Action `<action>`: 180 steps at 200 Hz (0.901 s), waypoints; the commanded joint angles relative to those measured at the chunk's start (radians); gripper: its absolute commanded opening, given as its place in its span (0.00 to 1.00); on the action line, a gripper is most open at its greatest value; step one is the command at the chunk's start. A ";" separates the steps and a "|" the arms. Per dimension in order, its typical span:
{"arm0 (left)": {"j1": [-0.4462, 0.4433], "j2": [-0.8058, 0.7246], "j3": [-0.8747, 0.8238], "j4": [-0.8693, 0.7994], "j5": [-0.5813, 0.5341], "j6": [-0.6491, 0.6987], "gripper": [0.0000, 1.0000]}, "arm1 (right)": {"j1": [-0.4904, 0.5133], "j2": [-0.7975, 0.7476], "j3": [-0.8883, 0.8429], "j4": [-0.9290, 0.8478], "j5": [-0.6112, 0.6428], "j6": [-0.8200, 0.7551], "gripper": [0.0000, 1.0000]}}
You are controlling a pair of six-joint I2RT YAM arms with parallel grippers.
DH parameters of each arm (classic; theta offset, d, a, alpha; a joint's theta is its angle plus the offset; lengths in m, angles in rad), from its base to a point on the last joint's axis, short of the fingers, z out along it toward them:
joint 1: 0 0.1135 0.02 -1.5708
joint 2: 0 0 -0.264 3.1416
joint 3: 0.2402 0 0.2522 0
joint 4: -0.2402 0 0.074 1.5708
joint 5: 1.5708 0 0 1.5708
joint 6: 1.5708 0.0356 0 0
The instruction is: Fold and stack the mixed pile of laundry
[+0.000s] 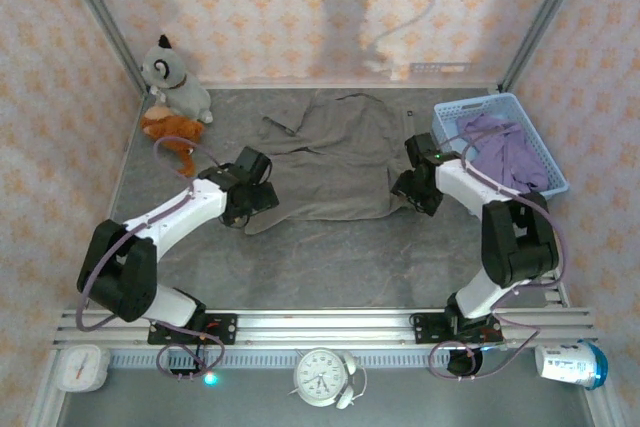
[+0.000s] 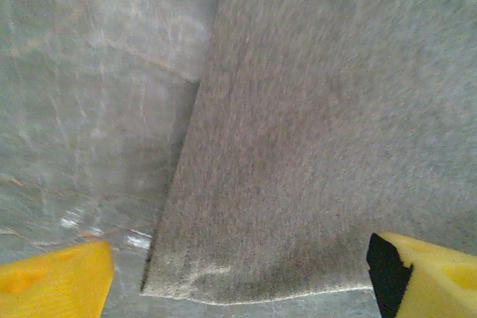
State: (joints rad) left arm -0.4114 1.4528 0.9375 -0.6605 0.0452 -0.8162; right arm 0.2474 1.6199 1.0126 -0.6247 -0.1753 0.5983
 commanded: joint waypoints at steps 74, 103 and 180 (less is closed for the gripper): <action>0.006 -0.005 -0.096 -0.054 0.075 -0.046 0.86 | -0.007 -0.069 -0.036 -0.030 0.024 -0.014 0.83; 0.008 -0.074 -0.101 -0.082 0.096 -0.071 0.87 | -0.007 -0.103 -0.043 -0.020 -0.012 0.082 0.83; 0.010 -0.010 -0.181 0.098 0.159 -0.331 0.78 | -0.044 0.002 -0.057 0.148 -0.060 0.317 0.63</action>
State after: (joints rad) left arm -0.4103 1.4151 0.7925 -0.6292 0.1951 -1.0237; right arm 0.2256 1.6051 0.9771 -0.5503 -0.2413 0.8242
